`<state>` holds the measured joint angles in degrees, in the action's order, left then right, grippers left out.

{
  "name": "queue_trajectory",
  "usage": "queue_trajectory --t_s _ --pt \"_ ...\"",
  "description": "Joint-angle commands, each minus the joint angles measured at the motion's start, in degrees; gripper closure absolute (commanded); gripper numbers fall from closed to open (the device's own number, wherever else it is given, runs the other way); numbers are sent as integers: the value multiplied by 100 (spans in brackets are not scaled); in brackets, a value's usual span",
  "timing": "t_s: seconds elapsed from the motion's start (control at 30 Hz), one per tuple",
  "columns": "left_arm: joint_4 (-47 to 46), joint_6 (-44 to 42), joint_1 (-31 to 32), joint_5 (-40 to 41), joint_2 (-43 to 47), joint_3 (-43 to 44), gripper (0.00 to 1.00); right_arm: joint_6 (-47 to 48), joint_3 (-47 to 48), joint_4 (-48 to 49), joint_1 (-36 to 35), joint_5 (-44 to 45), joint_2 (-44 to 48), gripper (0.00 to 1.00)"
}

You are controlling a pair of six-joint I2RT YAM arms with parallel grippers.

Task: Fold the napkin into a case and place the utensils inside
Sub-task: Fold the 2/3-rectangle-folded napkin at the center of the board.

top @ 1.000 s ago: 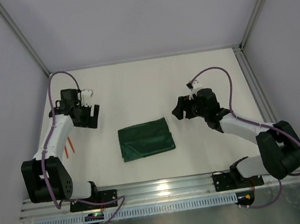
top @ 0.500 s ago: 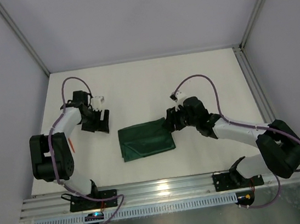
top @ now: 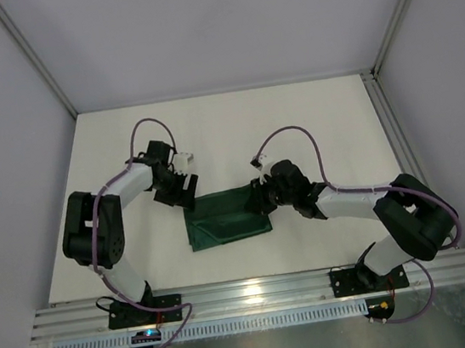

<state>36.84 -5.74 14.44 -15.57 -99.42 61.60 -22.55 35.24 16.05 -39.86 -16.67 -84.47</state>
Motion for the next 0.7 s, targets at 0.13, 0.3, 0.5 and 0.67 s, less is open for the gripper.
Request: queue_trajectory --t_s 0.13,0.3,0.5,0.67 --pt "-37 160 217 -94 -446 124 28 -57 -105 548 -338 -109 -201 82" --pt "218 196 244 -534 -701 176 37 -180 -202 680 -347 -153 -482 85" --pt "437 178 376 -894 -948 264 39 -364 -185 812 -347 -135 -878 90" --pt "456 143 428 -825 -957 221 41 -549 -167 847 -347 -47 -1221 94"
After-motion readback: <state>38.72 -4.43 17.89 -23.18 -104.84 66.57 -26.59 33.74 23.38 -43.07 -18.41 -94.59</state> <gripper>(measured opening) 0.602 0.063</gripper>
